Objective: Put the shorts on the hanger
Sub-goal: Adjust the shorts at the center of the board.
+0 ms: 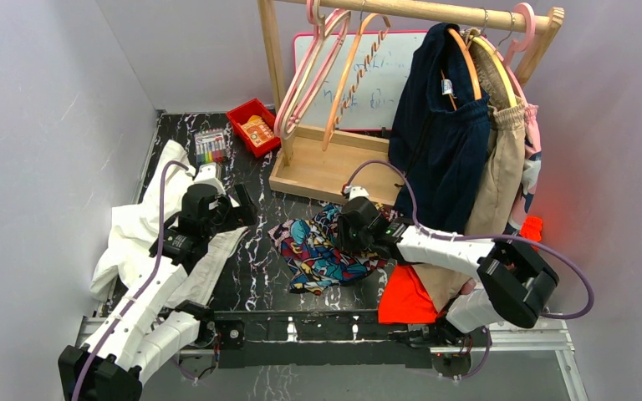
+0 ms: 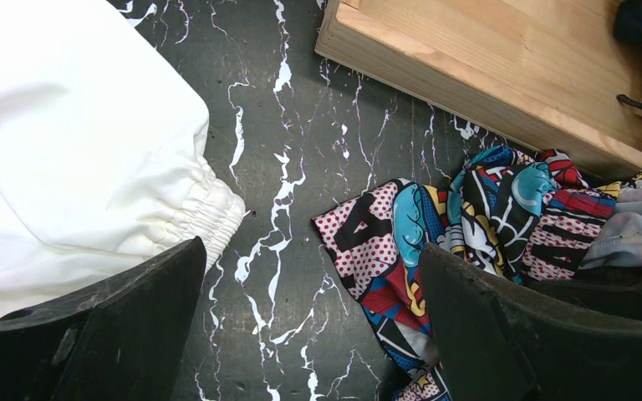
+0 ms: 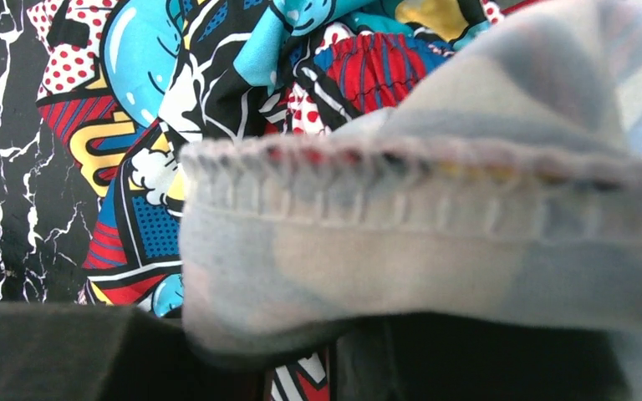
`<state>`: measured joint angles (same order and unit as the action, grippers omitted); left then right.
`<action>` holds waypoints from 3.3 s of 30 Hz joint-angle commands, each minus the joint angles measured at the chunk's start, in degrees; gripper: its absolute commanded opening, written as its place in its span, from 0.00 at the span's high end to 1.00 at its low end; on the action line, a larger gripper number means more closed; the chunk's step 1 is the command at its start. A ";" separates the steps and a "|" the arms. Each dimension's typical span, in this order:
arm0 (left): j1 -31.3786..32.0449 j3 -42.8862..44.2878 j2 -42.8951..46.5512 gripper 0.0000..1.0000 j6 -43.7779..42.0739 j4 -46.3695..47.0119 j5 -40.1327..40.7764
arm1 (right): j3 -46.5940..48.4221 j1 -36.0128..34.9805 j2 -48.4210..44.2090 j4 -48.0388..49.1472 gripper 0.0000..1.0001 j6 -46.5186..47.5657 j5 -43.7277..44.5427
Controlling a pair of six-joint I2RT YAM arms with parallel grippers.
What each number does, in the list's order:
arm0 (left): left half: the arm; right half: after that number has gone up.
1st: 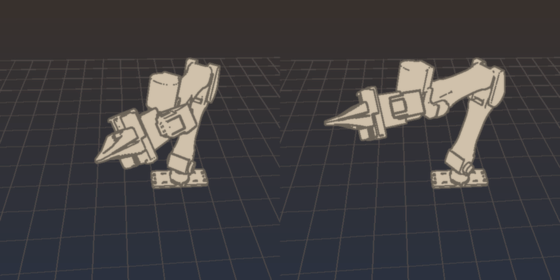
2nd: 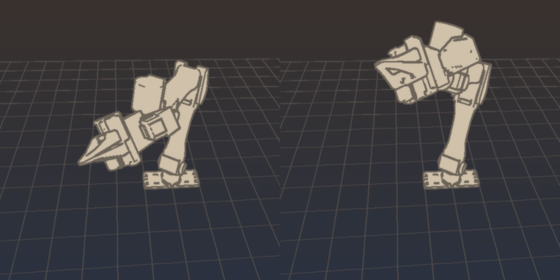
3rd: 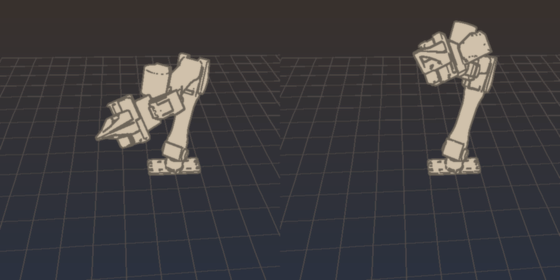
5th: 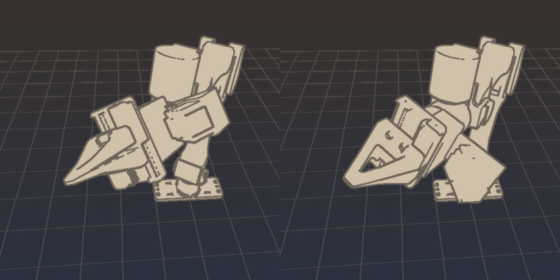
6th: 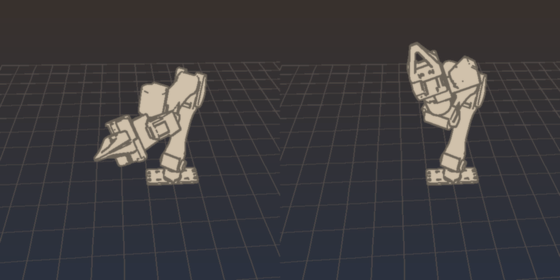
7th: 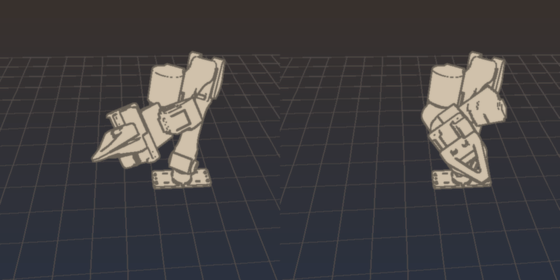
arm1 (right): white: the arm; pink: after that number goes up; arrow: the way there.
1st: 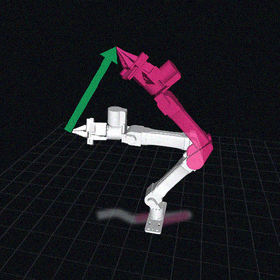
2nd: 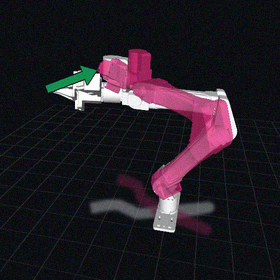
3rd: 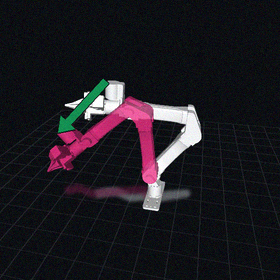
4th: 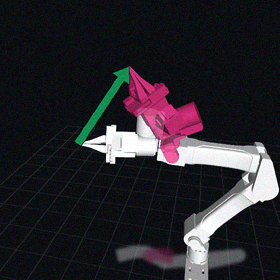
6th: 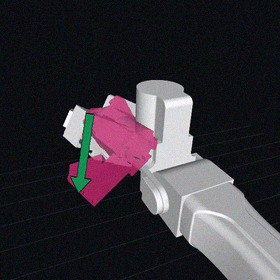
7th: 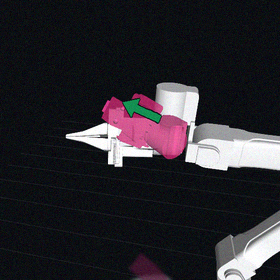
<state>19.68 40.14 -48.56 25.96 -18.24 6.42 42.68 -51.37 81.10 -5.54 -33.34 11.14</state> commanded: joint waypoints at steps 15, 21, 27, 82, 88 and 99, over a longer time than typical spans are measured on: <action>0.12 1.87 3.47 0.02 -1.08 -0.92 2.94 | 17.93 0.19 -21.23 -3.42 1.00 11.05 -7.77; 0.16 1.44 4.58 0.02 -1.08 -1.00 3.04 | 11.32 0.18 -20.88 -0.79 1.00 9.07 -9.02; 0.17 1.52 4.74 0.02 -1.32 -0.65 1.68 | 12.07 0.18 -19.03 -1.04 1.00 10.09 -14.17; 25.85 12.84 -27.93 0.26 -9.52 11.86 0.49 | -4.92 0.14 -34.49 -12.74 0.41 3.78 9.88; 25.84 10.25 -29.38 0.74 -9.40 13.12 1.09 | -5.63 0.13 -35.80 -12.65 0.40 3.73 10.31; 25.45 8.16 -5.09 1.00 -1.37 -1.06 27.87 | -6.88 0.13 -34.69 -10.28 0.40 3.54 6.78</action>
<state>45.34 48.47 -61.82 20.27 -12.80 20.62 36.77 -51.37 45.80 -19.88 -28.80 19.97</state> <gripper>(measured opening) 0.018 0.600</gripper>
